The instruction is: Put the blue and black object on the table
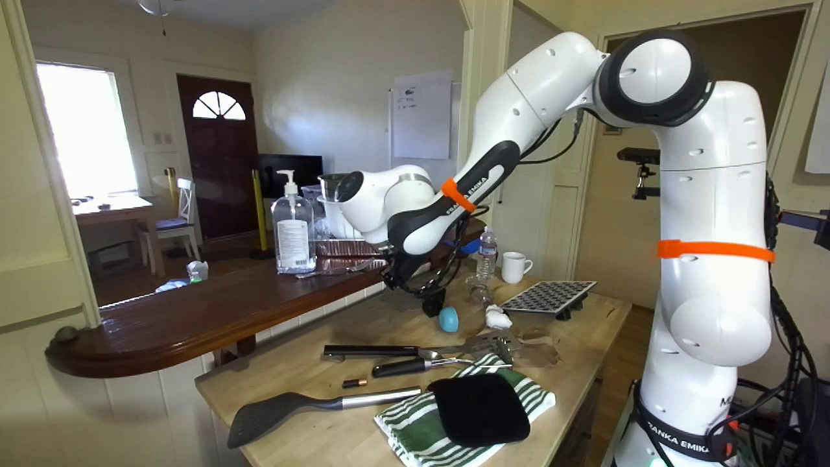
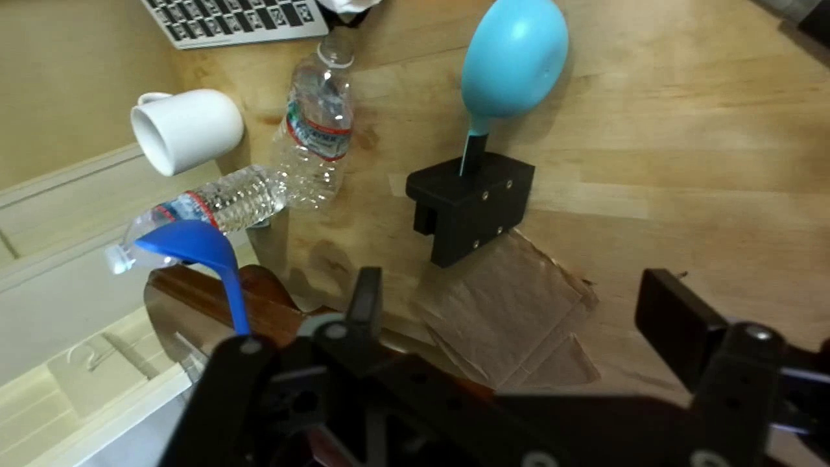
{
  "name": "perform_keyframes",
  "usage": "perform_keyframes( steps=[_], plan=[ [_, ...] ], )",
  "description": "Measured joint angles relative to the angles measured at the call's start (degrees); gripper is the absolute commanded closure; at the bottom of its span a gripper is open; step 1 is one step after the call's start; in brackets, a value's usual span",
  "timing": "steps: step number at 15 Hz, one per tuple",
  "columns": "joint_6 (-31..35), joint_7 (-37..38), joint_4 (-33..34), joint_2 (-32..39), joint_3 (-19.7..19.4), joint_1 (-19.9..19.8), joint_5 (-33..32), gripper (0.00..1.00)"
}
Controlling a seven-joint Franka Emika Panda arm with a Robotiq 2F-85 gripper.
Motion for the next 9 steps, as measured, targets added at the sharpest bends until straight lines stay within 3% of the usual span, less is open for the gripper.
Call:
perform_keyframes(
  steps=[4, 7, 9],
  plan=[
    [12.2, -1.8, -8.9, -9.0, -4.1, -2.8, 8.5, 0.0],
    [17.8, -5.9, -13.5, -16.1, -6.5, -3.9, 16.8, 0.0],
    [17.9, -6.6, -14.1, -18.0, -6.5, -4.4, 17.2, 0.0]
  ],
)
